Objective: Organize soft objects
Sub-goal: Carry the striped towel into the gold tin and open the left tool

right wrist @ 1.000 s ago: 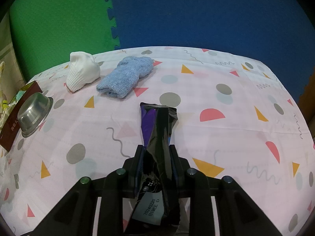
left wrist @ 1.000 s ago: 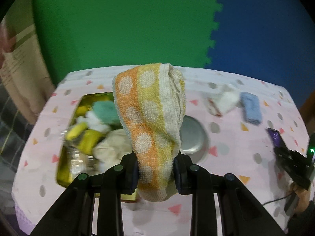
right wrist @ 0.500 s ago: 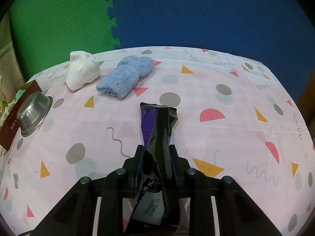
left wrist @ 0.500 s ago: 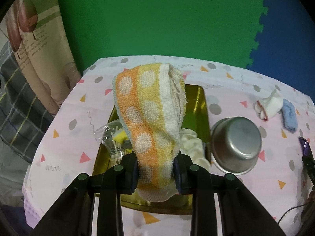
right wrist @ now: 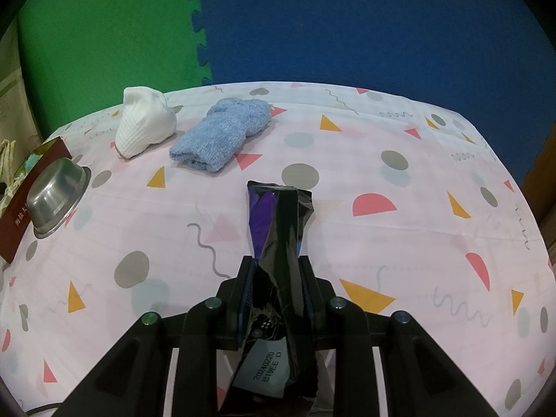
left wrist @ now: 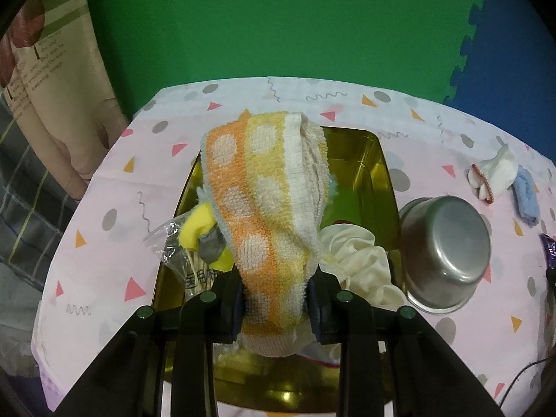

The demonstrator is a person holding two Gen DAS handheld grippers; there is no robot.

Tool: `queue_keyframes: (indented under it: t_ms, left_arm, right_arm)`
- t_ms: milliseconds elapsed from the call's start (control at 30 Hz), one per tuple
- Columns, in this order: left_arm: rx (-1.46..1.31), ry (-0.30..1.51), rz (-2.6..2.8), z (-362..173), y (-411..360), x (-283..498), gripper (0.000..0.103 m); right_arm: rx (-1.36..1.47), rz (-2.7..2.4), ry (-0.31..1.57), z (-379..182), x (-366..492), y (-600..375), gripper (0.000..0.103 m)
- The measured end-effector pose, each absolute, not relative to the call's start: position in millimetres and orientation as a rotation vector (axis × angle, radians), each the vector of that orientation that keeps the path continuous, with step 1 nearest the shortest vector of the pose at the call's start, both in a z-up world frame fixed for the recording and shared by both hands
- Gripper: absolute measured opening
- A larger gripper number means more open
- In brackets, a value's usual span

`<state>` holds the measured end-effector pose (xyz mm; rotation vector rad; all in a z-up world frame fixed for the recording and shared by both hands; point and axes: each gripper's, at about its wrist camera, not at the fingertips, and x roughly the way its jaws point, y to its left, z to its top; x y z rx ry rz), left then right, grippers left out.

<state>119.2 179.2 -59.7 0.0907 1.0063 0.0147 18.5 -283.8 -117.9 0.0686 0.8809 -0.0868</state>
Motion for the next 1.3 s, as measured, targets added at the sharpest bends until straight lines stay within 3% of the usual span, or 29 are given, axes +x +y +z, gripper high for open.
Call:
queue_keyframes:
  t_ms: [300,500,633,1300]
  left_arm:
    - [0.136,0.993,0.017,-64.9,174.7,126.0,0.037]
    - [0.125,0.977,0.004,-58.1,175.0,123.0,0.054]
    - [0.113,0.959,-0.003,-50.3,176.8,118.3,0.058]
    - [0.136,0.882,0.097,-40.6,180.4,46.6,0.063]
  right_arm:
    - [0.064,-0.087,0.881,-117.9,18.7,-283.9,0.025]
    - [0.063,-0.088,0.881,-118.4,18.4,-284.1,0.025]
    - [0.062,-0.088,0.881,-118.5,18.3,-284.2,0.025]
    - [0.062,-0.087,0.882,-118.6,18.3,-285.0,0.025]
